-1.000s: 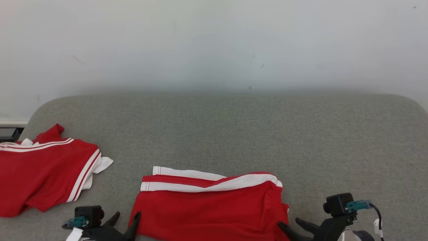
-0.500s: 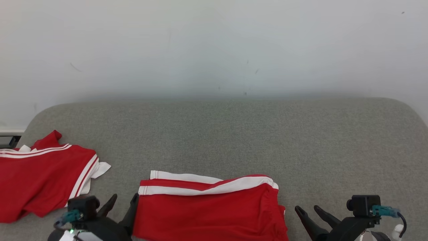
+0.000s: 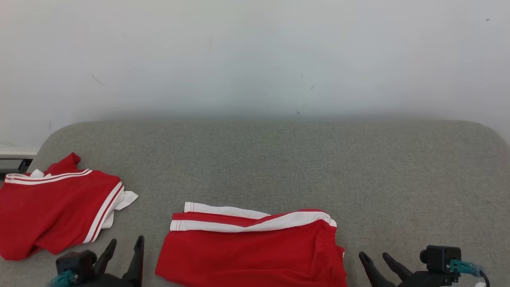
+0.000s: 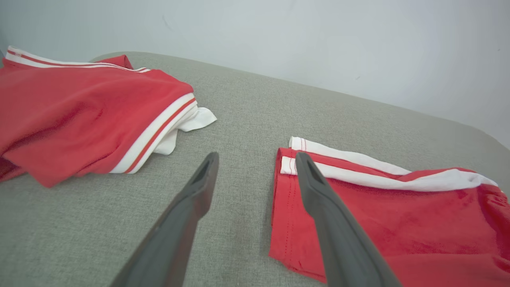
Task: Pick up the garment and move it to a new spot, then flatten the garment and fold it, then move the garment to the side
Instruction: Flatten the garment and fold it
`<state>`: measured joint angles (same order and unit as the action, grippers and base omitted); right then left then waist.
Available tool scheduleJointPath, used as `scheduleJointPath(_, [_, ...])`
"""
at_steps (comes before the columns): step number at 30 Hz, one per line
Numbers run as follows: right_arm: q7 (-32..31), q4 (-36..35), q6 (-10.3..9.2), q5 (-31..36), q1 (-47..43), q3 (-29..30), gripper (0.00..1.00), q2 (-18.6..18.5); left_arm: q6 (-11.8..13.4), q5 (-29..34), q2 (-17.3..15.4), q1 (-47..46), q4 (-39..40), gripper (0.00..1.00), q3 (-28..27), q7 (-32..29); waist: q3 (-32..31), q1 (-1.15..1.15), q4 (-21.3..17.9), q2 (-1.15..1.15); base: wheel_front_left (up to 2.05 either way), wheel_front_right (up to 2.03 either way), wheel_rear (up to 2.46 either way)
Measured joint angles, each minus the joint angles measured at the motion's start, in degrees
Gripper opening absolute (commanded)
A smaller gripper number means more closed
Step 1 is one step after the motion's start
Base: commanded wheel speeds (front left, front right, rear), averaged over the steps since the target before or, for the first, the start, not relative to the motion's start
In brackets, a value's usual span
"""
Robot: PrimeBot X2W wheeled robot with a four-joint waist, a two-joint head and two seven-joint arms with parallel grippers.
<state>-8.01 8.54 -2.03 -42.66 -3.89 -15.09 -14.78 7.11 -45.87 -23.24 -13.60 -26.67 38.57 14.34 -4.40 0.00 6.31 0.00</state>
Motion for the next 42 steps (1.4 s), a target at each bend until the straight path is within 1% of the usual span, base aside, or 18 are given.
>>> scheduleJointPath(4, [1.5, -0.6, -1.00, 1.3, 0.4, 0.0, 1.00, 0.3, 0.0, 3.9, 0.8, 3.0, 1.5, 1.00, -4.6, 0.0, 0.1, 0.00, 0.2, 0.00, 0.00, 0.00, 0.00])
scheduleJointPath(5, [1.5, -0.6, -1.00, 1.3, 0.4, 0.0, 1.00, 0.3, 0.0, 3.9, 0.8, 3.0, 1.5, 1.00, -4.6, 0.0, 0.1, 0.00, 0.2, 0.00, 0.00, 0.00, 0.00])
scheduleJointPath(7, [2.6, -1.1, -1.38, 1.9, 0.8, 0.2, 1.00, 0.4, 0.0, 6.8, 1.8, 4.1, 2.7, 1.00, -7.3, 0.0, 0.3, 0.00, 0.5, 0.00, 0.00, 0.00, 0.00])
scheduleJointPath(9, [2.6, -1.1, -1.54, 2.2, 0.9, 0.1, 1.00, 0.5, 0.0, 7.5, 2.1, 4.5, 3.3, 1.00, -8.4, 0.0, 0.4, 0.00, 0.5, 0.00, 0.00, 0.00, 0.00])
scheduleJointPath(10, [2.7, -0.9, -1.56, 2.4, 0.9, -0.4, 1.00, 0.8, 0.0, 9.5, 2.3, 5.4, 4.1, 1.00, -10.1, 0.0, 0.5, 0.00, 0.6, 0.00, 0.00, 0.00, 0.00])
scheduleJointPath(11, [2.6, -0.8, -1.57, 2.7, 0.9, -0.8, 1.00, 1.0, 0.0, 10.1, 2.4, 5.8, 4.5, 1.00, -10.7, 0.0, 0.6, 0.00, 0.7, 0.00, 0.00, 0.00, 0.00])
scheduleJointPath(16, [1.0, 1.3, -2.54, 3.4, 1.7, -1.7, 1.00, 1.4, 0.0, 14.1, 4.4, 6.3, 7.3, 1.00, -12.4, 0.0, 0.8, 0.00, 1.5, 0.00, 0.00, 0.00, 0.00])
scheduleJointPath(21, [-1.9, 3.8, -3.11, 3.7, 5.8, -2.6, 1.00, 2.6, 0.0, 17.2, 6.0, 7.7, 9.4, 1.00, -14.2, 0.1, 1.0, 0.00, 2.6, 0.00, 0.00, 0.00, 0.00])
scheduleJointPath(24, [-4.7, 6.4, -3.59, 3.8, 7.4, -3.8, 1.00, 3.2, 0.0, 19.0, 7.0, 8.5, 10.7, 1.00, -14.9, 0.1, 1.0, 0.00, 3.3, 0.00, 0.00, 0.00, 0.00])
scheduleJointPath(30, [-7.5, 10.4, -4.56, 5.3, 8.1, -4.2, 1.00, 3.6, 0.0, 21.0, 8.0, 8.7, 12.5, 1.00, -15.7, 0.1, 1.3, 0.00, 4.9, 0.00, 0.00, 0.00, 0.00])
scheduleJointPath(39, [-11.7, 16.3, -4.80, 6.6, 9.2, -5.5, 1.00, 5.0, 0.0, 23.4, 8.7, 10.6, 14.0, 1.00, -17.8, 0.1, 1.8, 0.00, 7.0, 0.00, 0.00, 0.00, 0.00])
scheduleJointPath(40, [-11.9, 16.8, -4.80, 7.1, 9.4, -5.6, 0.60, 5.1, 0.0, 23.6, 8.8, 10.9, 14.2, 1.00, -18.1, 0.1, 1.9, 0.00, 7.1, 0.00, 0.00, 0.00, 0.00])
scheduleJointPath(41, [-12.1, 17.2, -4.91, 7.1, 9.8, -5.5, 0.25, 5.3, 0.0, 23.6, 8.9, 11.2, 14.2, 1.00, -18.2, 0.1, 1.9, 0.00, 7.1, 0.00, 0.00, 0.00, 0.00])
scheduleJointPath(42, [-12.2, 17.4, -5.04, 7.2, 10.3, -5.6, 0.00, 5.4, 0.0, 23.7, 8.9, 11.2, 14.3, 1.00, -18.5, 0.1, 1.9, 0.00, 7.1, 0.00, 0.00, 0.00, 0.00])
